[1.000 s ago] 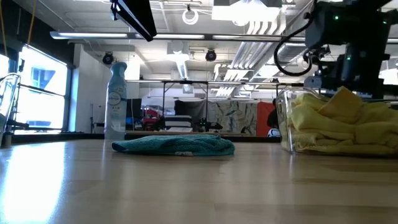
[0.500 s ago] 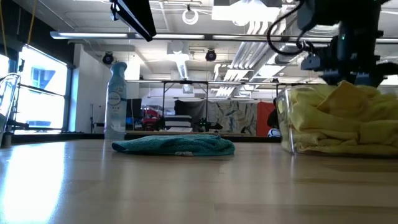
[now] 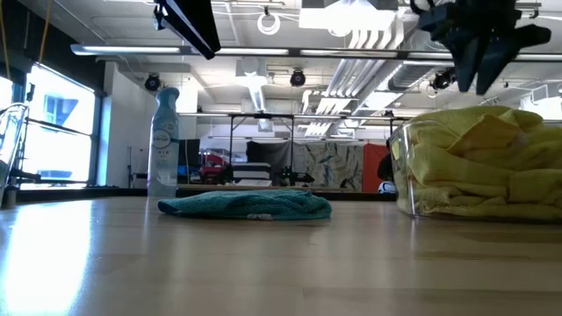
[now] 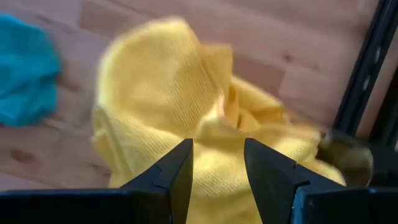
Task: Sort microfiber towel by color & place in baskets
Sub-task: Put the blue microfiber towel into the left transparent bin
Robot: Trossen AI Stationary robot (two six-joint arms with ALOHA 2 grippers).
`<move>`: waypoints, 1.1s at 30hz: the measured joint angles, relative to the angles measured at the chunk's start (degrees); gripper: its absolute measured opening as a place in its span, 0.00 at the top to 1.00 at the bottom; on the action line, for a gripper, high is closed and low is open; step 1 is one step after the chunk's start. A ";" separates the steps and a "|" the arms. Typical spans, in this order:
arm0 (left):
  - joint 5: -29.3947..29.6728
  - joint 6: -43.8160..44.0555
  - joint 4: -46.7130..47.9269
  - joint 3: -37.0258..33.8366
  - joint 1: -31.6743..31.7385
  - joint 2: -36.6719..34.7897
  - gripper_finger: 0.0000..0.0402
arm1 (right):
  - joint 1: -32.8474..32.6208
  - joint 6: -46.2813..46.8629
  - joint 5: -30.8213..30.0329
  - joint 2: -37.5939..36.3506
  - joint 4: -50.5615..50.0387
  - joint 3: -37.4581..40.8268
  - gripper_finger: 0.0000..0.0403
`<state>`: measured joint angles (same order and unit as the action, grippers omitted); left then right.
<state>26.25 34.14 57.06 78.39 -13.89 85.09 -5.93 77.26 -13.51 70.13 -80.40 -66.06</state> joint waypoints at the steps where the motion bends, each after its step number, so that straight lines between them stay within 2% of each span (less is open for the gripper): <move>1: 0.03 0.23 -0.03 0.00 0.17 0.24 0.67 | -0.48 -0.60 -1.40 -0.02 -0.34 -1.02 0.65; 5: -0.04 -0.11 -0.63 0.00 1.14 2.89 0.67 | -2.98 -1.85 -6.65 -0.06 -0.79 -4.75 0.65; 10: -3.03 -5.64 -5.74 0.00 2.95 8.80 0.67 | -5.65 -1.93 -10.44 -0.06 0.58 -6.82 0.65; 17: -9.49 -9.40 -14.78 0.00 6.93 18.18 0.67 | -7.04 -2.74 -12.34 -0.06 2.84 -6.89 0.65; 27: -20.92 -10.41 -16.21 0.01 11.01 30.92 0.67 | -6.99 -4.16 -12.86 -0.06 3.74 -6.91 0.65; 31: -22.52 -10.33 -17.08 0.35 11.01 33.70 0.68 | -6.99 -4.24 -12.97 -0.06 3.72 -6.91 0.65; 33: -22.92 -10.35 -17.38 0.48 10.92 34.27 0.73 | -6.99 -4.24 -13.09 -0.06 3.64 -6.93 0.65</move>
<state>3.33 23.79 39.68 78.87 -2.97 119.36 -12.93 73.01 -26.60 70.06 -76.76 -72.99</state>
